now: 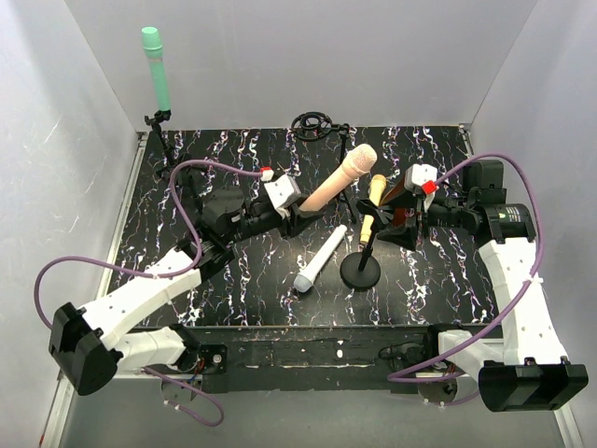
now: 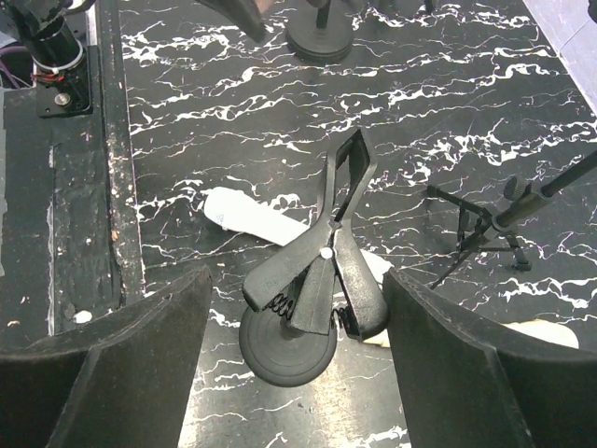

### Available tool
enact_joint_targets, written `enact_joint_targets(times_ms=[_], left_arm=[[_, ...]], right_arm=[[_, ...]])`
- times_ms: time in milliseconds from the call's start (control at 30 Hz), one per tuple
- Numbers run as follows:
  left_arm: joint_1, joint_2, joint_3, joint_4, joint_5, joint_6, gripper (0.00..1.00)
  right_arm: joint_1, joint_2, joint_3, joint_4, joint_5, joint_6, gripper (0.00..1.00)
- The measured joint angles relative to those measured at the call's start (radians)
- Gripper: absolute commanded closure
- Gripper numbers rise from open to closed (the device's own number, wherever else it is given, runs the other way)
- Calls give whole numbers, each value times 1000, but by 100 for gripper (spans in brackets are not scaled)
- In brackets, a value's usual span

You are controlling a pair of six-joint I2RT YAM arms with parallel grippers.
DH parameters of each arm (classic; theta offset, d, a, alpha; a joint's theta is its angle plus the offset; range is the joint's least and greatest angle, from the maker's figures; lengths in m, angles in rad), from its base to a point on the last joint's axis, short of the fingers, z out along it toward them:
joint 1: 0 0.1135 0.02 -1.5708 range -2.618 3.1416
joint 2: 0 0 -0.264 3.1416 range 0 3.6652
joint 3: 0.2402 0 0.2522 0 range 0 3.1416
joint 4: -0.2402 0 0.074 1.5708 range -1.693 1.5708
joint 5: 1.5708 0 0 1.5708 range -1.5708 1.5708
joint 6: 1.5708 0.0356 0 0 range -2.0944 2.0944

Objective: Attach the microphones to the stand

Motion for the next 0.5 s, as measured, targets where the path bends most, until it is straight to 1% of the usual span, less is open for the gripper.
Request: enact_joint_targets(times_ms=[133,333,500], left_arm=[[19,60,-1,72,41,-16,100],[24,156,-25,212,98,-51,100],[28,239,-36,310,143,-88,100]], right_arm=[[5,1,-5,32,-2,30,23],[8,1,-23,89,-22,89,30],[8,0,-53,116,-27,121,31]])
